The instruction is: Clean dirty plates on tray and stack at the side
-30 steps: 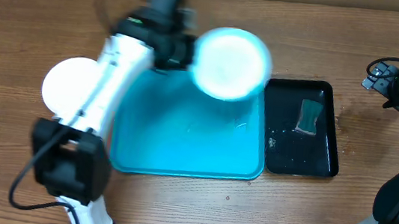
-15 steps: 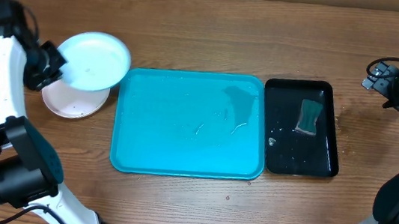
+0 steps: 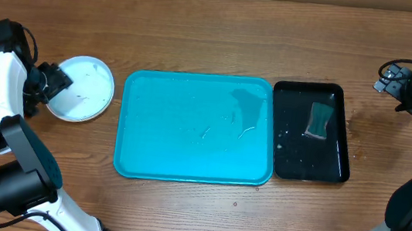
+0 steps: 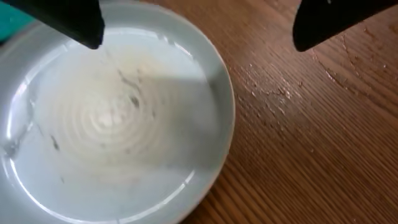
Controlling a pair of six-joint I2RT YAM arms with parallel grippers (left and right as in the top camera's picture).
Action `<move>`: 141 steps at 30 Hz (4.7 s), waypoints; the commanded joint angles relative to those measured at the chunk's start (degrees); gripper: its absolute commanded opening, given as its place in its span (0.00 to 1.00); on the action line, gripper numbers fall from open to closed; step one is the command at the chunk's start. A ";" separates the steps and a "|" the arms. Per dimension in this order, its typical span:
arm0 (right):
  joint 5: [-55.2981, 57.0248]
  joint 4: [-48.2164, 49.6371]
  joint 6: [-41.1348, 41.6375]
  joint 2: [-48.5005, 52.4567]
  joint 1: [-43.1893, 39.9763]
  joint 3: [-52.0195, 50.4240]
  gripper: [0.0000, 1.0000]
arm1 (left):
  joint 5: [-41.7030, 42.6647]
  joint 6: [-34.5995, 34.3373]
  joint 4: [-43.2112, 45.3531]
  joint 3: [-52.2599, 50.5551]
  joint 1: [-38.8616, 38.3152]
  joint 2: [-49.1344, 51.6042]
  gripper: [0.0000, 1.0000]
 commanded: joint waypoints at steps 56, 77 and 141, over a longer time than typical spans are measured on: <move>0.44 0.33 0.15 -0.81 -0.22 0.11 1.00 | 18.91 6.05 -7.96 12.04 -22.05 -5.77 1.00; 0.44 0.33 0.15 -0.81 -0.22 0.11 1.00 | 18.91 6.05 -7.96 12.02 -22.05 -5.77 1.00; 0.44 4.15 0.17 -34.01 19.37 -0.50 1.00 | 18.91 6.05 -7.96 12.04 -22.05 -5.77 1.00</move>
